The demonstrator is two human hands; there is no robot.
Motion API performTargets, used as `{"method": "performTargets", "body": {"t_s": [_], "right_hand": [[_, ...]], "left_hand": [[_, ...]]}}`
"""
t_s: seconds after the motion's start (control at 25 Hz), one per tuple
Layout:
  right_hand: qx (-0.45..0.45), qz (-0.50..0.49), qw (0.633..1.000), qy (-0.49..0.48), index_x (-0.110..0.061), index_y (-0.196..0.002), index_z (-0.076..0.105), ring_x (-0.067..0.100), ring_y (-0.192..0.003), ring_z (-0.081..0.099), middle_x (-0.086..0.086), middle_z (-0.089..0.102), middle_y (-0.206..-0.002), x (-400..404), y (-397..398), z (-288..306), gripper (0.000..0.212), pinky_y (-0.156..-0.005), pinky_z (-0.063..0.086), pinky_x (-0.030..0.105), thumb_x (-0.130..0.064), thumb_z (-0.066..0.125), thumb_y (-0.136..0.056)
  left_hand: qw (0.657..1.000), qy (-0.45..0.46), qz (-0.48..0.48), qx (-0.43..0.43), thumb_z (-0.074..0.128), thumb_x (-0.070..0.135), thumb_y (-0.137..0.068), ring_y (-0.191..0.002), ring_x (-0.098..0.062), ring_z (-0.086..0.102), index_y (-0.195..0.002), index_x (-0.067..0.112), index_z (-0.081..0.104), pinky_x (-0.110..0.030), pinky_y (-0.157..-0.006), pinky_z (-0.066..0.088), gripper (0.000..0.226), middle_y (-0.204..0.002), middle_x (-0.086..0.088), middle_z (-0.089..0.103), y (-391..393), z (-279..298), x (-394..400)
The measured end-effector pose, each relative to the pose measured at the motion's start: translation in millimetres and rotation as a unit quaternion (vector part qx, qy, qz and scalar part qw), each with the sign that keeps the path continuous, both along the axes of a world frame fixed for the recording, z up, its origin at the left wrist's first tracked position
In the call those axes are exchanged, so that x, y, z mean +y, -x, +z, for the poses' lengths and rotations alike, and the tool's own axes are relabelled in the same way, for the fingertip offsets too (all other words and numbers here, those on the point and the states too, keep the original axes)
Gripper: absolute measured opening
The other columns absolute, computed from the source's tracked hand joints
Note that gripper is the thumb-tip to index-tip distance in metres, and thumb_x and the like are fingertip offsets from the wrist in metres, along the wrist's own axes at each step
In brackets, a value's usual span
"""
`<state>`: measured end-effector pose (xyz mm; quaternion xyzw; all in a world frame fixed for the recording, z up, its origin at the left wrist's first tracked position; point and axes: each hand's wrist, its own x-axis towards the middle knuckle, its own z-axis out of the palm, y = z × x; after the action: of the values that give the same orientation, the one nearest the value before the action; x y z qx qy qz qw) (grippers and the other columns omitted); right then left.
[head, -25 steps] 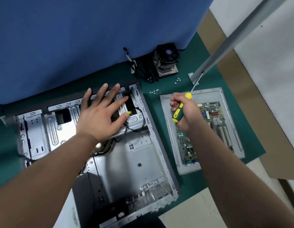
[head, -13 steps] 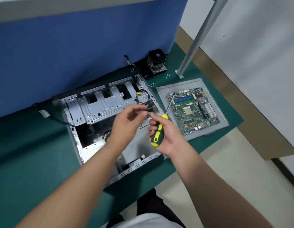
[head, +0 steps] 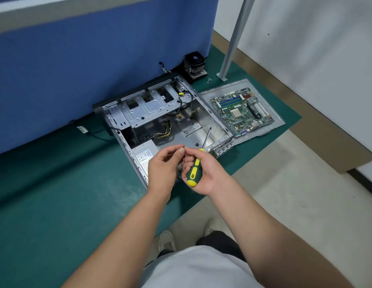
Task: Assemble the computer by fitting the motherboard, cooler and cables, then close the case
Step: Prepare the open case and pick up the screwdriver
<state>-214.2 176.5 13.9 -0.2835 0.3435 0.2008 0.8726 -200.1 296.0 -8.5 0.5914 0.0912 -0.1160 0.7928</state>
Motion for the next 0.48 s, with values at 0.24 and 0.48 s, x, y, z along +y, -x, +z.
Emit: {"method": "performTargets", "body": {"t_s": [0.24, 0.48], "right_hand": [[-0.023, 0.083, 0.992, 0.095, -0.013, -0.090, 0.060, 0.012, -0.054, 0.043, -0.001, 0.049, -0.068, -6.1, 22.9, 12.2, 0.019, -0.051, 0.040, 0.021, -0.026, 0.046, -0.095], [-0.101, 0.171, 0.945, 0.258, -0.014, -0.112, 0.060, 0.019, -0.060, 0.059, 0.012, 0.067, -0.082, -32.3, 64.3, -1.0, 0.011, -0.052, 0.050, 0.030, -0.019, 0.059, -0.103]], "left_hand": [[0.980, 0.138, 0.056, 0.134, 0.057, 0.002, -0.102, -0.094, -0.024, 0.075, -0.102, 0.005, 0.062, -0.030, -0.080, 0.061, 0.006, -0.102, -0.015, 0.075, 11.4, -1.2, -0.7], [0.944, 0.237, 0.083, 0.215, 0.050, 0.000, -0.105, -0.100, -0.033, 0.076, -0.118, -0.002, 0.054, -0.038, -0.079, 0.064, 0.014, -0.104, -0.024, 0.076, 7.1, 3.0, -1.1]]}}
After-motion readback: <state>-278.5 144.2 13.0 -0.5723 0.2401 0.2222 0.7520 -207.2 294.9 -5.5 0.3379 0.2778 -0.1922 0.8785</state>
